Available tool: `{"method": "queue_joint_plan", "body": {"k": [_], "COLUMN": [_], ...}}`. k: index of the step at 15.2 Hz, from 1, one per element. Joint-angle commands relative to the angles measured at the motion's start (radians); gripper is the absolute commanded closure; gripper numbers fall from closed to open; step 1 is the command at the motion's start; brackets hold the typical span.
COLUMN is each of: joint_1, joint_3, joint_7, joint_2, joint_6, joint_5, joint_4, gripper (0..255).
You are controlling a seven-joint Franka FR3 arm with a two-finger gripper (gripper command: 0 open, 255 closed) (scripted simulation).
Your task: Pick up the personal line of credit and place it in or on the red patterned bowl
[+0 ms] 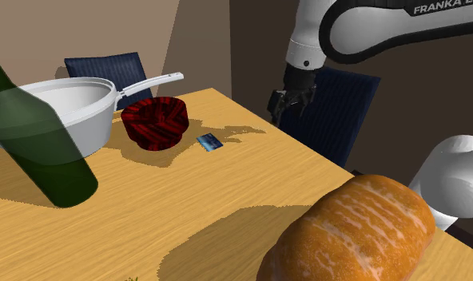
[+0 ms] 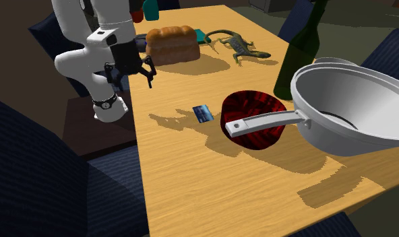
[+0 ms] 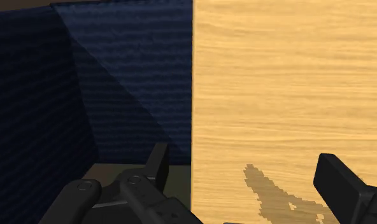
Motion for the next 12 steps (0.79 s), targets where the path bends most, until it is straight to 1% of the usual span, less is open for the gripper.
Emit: {"method": "queue_joint_plan", "body": {"k": [1, 4, 7, 10, 12], "joint_1": [0.0, -0.015, -0.047, -0.099, -0.146], "joint_3": [0.051, 0.13, 0.217, 0.314, 0.388], "joint_7": [0.044, 0.116, 0.203, 0.31, 0.397], "joint_2": [0.031, 0.097, 0.17, 0.252, 0.311], "joint_6": [0.086, 0.2, 0.305, 0.395, 0.444], "joint_5": [-0.007, -0.04, -0.1, -0.196, -0.284], "joint_4": [0.0, 0.022, 0.057, 0.106, 0.146], "gripper": [0, 0, 0, 0, 0]}}
